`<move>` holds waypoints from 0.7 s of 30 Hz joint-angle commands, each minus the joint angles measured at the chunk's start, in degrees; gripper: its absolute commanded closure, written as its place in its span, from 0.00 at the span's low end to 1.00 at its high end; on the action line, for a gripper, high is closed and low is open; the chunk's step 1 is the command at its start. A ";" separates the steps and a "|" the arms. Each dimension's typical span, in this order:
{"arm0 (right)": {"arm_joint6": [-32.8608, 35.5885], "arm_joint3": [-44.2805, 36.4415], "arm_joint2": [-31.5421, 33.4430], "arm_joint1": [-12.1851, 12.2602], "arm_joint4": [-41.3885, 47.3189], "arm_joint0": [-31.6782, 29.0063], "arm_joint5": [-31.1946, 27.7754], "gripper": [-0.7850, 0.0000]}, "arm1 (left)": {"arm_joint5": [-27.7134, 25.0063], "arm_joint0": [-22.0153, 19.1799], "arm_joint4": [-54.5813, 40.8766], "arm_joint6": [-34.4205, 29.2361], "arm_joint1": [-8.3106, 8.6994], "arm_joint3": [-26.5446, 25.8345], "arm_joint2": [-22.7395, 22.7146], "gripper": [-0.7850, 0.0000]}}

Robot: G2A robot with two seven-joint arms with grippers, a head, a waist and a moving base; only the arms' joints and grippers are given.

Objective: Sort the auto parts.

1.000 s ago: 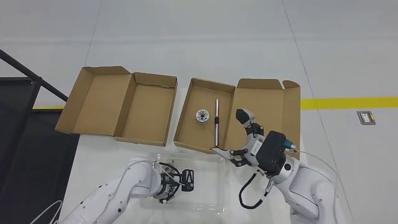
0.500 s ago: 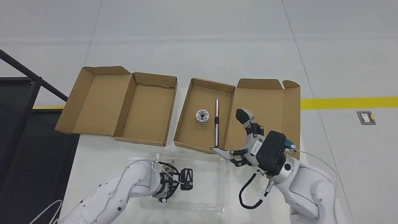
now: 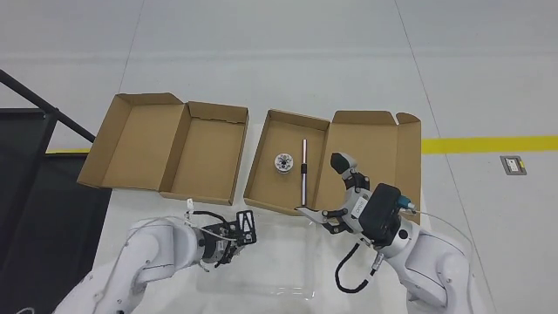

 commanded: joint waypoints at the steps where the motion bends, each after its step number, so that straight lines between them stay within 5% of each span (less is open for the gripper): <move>1: 0.00 0.00 0.00 0.00 0.00 0.00 0.00 0.00 | -0.11 4.15 1.33 4.67 1.05 -2.32 -5.73 1.00; 6: 0.00 0.00 0.00 0.00 0.00 0.00 0.00 0.00 | 4.40 13.50 5.78 17.72 2.70 -5.71 -18.51 1.00; 21: 0.00 0.00 0.00 0.00 0.00 0.00 0.00 0.00 | 6.84 13.97 5.34 18.61 2.47 -4.58 -18.34 1.00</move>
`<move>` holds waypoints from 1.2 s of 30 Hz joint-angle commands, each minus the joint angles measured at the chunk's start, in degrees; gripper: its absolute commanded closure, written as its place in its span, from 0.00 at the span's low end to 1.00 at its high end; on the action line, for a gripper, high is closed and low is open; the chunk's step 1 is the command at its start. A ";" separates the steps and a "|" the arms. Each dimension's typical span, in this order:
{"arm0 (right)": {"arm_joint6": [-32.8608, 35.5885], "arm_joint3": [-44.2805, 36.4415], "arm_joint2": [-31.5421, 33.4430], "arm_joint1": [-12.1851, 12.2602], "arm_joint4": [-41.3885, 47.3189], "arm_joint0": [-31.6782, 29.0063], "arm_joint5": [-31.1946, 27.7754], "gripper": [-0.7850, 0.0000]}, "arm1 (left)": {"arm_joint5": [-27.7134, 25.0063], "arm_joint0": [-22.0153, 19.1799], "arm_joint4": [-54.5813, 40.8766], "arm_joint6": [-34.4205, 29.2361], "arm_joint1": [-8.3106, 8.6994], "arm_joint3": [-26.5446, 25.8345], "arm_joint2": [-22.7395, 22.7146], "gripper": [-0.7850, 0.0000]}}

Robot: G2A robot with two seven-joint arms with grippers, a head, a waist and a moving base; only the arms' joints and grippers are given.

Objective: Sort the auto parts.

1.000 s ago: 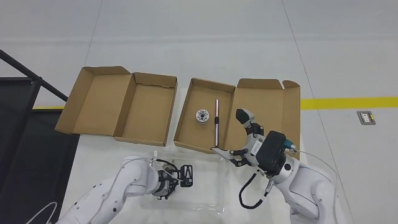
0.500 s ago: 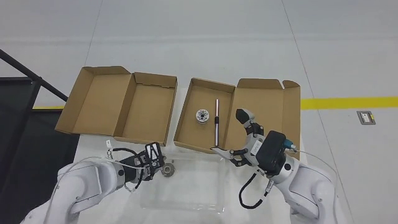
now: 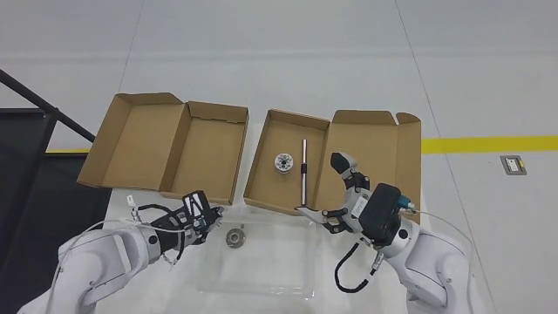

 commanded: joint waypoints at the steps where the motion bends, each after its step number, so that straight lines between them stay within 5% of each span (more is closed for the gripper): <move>1: 0.00 0.00 0.00 0.00 0.00 0.00 0.00 0.00 | 2.62 -0.07 -1.21 1.02 -0.23 1.71 -0.22 1.00; 7: 0.00 0.00 0.00 0.00 0.00 0.00 0.00 0.00 | 11.24 -6.56 -8.80 3.36 -1.25 12.67 -2.04 1.00; 16: 0.00 0.00 0.00 0.00 0.00 0.00 0.00 0.00 | 14.51 -20.92 -16.44 5.69 -3.41 29.57 2.58 1.00; 26: 0.00 0.00 0.00 0.00 0.00 0.00 0.00 0.00 | 14.61 -20.75 -16.35 5.67 -3.42 29.65 2.67 1.00; 29: 0.00 0.00 0.00 0.00 0.00 0.00 0.00 0.00 | 15.62 -21.22 -14.72 4.89 -3.86 31.38 4.69 1.00; 36: 0.00 0.00 0.00 0.00 0.00 0.00 0.00 0.00 | 14.30 -34.85 -17.64 0.83 -8.02 47.66 16.53 1.00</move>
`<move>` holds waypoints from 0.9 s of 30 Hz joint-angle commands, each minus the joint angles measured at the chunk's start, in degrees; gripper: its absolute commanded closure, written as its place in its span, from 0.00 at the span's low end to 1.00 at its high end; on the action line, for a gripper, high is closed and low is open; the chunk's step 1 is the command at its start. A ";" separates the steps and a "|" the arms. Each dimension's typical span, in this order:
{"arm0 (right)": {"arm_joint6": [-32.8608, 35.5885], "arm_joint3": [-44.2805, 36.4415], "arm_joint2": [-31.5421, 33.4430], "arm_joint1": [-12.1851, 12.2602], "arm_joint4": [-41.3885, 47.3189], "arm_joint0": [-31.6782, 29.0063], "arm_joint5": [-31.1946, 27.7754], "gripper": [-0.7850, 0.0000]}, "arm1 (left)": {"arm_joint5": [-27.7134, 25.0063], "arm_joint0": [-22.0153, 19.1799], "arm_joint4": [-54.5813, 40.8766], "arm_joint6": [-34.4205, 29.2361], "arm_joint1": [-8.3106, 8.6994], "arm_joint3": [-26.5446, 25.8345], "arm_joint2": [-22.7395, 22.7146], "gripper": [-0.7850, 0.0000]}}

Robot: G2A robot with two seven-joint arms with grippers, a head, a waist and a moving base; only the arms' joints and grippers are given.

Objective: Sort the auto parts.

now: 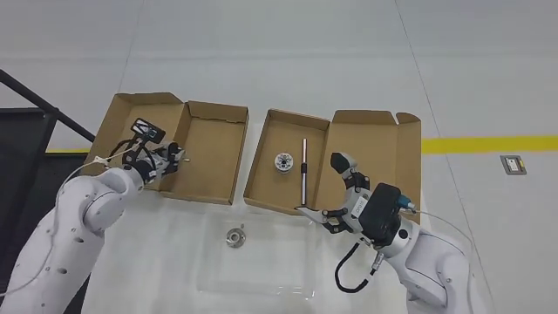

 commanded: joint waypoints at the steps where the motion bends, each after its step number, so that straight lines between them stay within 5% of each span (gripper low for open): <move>1: 0.00 0.00 0.00 0.00 0.00 0.00 0.00 0.00 | -0.52 -4.10 -0.40 0.12 -1.45 5.28 3.73 1.00; 6: 0.00 0.00 0.00 0.00 0.00 0.00 0.00 0.00 | -2.87 -13.19 -0.26 0.79 -5.84 17.52 11.97 1.00; 15: 0.00 0.00 0.00 0.00 0.00 0.00 0.00 0.00 | -2.25 -23.15 3.65 3.61 -13.50 33.48 21.33 1.00; 27: 0.00 0.00 0.00 0.00 0.00 0.00 0.00 0.00 | -1.70 -30.20 6.63 1.96 -20.61 46.32 25.44 1.00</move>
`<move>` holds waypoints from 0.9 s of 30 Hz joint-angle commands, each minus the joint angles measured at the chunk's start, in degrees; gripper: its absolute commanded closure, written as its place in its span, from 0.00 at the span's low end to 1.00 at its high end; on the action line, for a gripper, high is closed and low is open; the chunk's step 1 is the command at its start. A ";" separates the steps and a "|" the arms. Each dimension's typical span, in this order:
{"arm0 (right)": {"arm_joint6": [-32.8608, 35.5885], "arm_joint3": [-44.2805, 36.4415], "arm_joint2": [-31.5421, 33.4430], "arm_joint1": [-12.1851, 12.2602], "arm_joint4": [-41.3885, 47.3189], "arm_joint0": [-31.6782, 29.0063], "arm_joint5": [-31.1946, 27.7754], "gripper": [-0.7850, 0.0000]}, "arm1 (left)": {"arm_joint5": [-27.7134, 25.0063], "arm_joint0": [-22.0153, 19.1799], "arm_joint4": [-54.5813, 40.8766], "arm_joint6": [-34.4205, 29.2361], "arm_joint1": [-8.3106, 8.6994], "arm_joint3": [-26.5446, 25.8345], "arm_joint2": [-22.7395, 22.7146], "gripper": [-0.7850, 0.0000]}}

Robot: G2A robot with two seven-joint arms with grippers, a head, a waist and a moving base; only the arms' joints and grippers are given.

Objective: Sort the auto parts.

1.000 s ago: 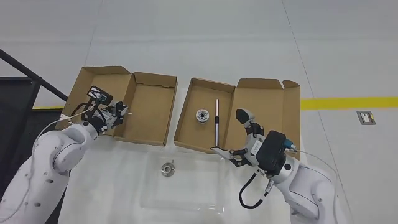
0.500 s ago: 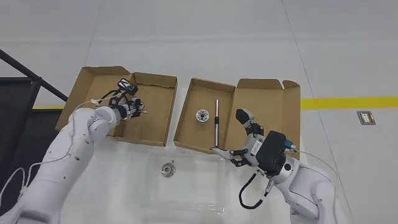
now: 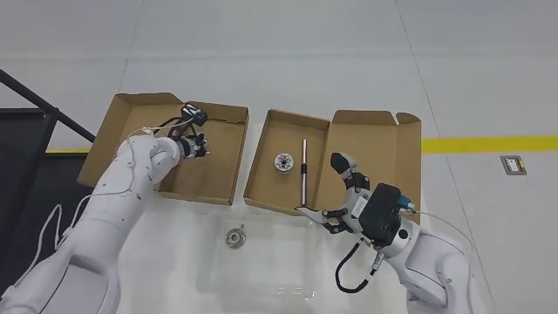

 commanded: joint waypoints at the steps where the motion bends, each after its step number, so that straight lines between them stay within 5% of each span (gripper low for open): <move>1: 0.00 0.00 0.00 0.00 0.00 0.00 0.00 0.00 | -0.03 -0.71 0.31 -0.77 -0.88 1.65 0.21 1.00; 15: 0.00 0.00 0.00 0.00 0.00 0.00 0.00 0.00 | 0.52 -2.21 -0.25 -1.34 -3.66 7.78 -1.14 1.00; 27: 0.00 0.00 0.00 0.00 0.00 0.00 0.00 0.00 | -0.41 -1.47 -0.64 -1.50 -4.16 9.25 -2.84 0.75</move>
